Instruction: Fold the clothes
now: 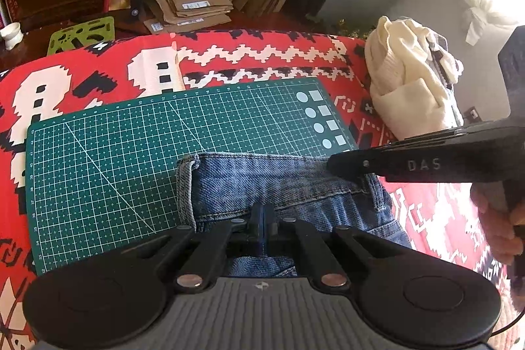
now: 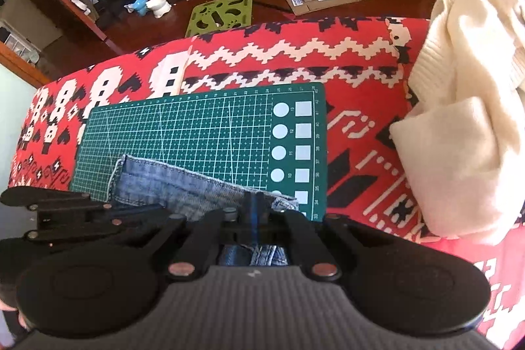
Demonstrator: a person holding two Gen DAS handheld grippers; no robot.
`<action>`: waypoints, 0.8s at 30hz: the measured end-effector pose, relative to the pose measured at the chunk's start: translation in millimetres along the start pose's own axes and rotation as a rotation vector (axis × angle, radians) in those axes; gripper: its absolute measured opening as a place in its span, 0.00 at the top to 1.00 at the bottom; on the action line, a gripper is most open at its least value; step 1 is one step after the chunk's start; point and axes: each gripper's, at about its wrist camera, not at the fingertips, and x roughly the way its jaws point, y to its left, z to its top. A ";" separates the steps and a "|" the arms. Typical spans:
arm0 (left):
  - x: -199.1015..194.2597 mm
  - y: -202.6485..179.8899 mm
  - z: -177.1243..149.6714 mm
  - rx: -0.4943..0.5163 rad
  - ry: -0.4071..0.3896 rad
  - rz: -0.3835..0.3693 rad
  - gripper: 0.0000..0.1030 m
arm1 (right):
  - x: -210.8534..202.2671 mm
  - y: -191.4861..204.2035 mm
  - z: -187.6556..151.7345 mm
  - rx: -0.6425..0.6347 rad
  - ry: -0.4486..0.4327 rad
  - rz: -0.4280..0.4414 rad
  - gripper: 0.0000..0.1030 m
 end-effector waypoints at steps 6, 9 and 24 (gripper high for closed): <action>-4.6 -5.6 13.2 -0.028 -0.023 0.025 0.98 | -6.4 -0.9 1.4 -0.003 -0.019 0.000 1.00; -19.9 -7.0 20.0 -0.046 -0.057 0.008 0.98 | -29.1 2.2 4.0 -0.038 -0.065 0.013 1.00; -78.2 0.0 -51.7 0.061 -0.005 -0.024 0.99 | -59.5 18.2 -73.5 -0.125 0.002 0.160 0.97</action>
